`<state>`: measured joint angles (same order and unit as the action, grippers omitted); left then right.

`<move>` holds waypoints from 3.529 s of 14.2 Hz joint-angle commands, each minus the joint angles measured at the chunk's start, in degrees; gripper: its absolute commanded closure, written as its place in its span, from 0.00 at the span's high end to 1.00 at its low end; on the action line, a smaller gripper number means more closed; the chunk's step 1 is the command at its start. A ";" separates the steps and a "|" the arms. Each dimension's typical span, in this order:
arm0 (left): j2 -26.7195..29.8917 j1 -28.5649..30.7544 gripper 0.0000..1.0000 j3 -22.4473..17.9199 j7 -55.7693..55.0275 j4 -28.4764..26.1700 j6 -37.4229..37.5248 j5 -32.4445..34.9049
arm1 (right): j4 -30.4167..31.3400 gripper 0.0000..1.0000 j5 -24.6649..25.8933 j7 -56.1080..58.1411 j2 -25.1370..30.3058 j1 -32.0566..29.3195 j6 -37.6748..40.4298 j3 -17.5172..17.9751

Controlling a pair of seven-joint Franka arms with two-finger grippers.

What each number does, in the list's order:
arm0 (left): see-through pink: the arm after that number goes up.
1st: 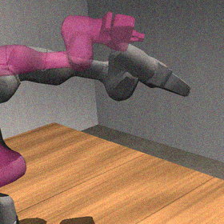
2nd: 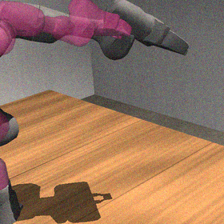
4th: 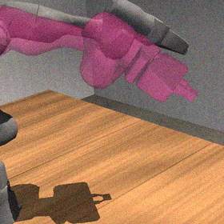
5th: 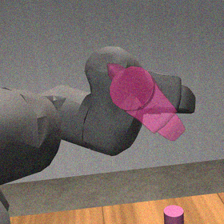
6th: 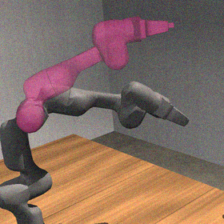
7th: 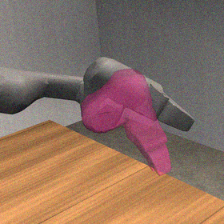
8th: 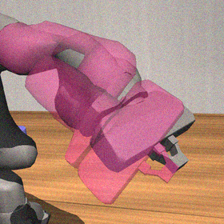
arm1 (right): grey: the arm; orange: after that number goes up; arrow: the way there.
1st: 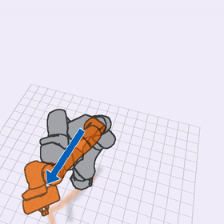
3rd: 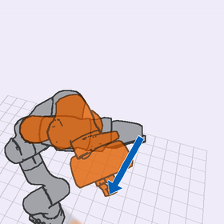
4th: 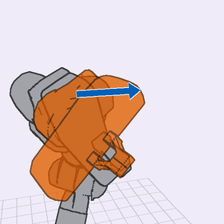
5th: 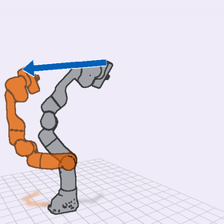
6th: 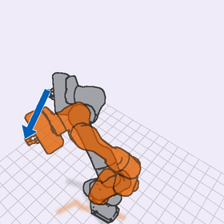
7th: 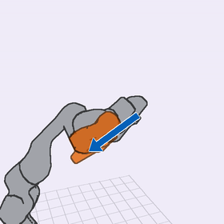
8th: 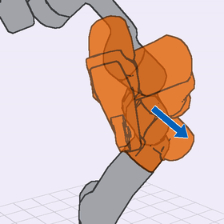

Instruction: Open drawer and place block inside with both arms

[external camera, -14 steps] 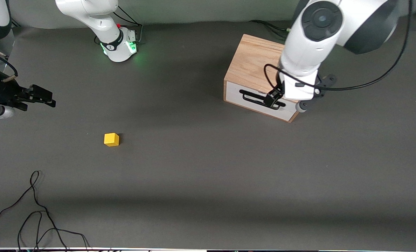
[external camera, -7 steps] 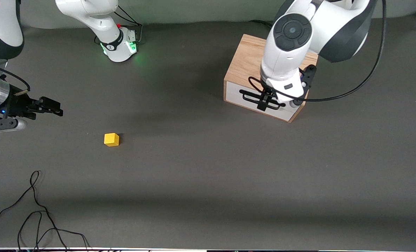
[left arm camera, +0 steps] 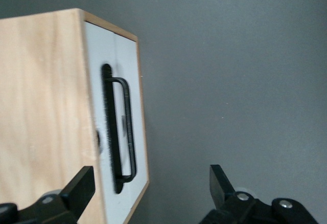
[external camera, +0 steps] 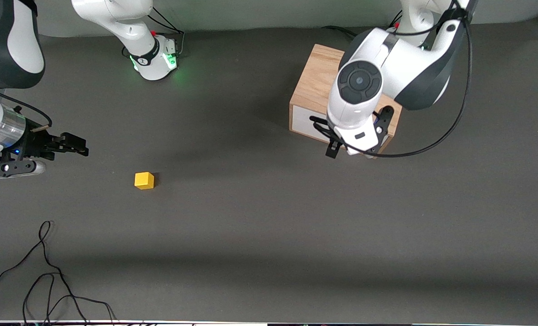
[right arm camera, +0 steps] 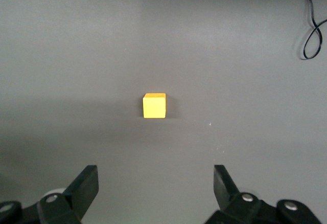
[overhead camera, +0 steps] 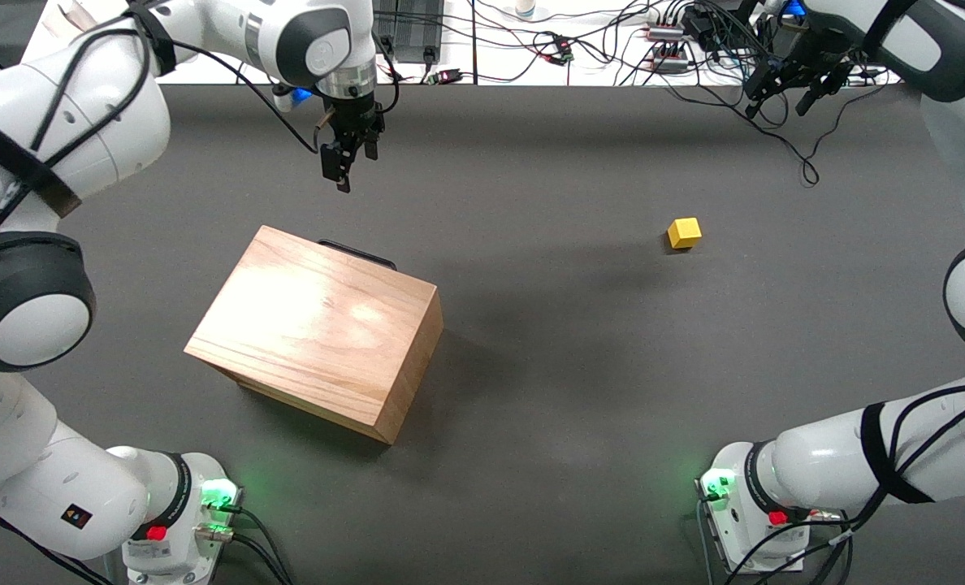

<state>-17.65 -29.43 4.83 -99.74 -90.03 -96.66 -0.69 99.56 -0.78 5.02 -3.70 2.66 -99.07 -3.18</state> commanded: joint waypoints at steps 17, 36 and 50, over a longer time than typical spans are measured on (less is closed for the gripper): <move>-3.53 -1.24 1.00 0.01 -0.28 -15.09 -12.15 0.17 | 1.34 1.00 4.39 -0.71 1.32 3.67 -2.17 0.11; -6.78 -1.24 1.00 -0.08 -0.11 -9.82 -14.52 0.08 | 9.34 1.00 3.16 -0.36 2.38 3.76 -11.93 0.11; -8.89 -0.01 1.00 -0.26 1.30 -4.09 -4.50 -0.71 | 12.50 1.00 3.15 -0.45 3.52 3.76 -14.84 0.02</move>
<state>-26.53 -29.69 4.64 -99.35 -94.16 -102.96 -0.70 110.39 2.27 5.02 -1.80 5.74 -112.80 -2.79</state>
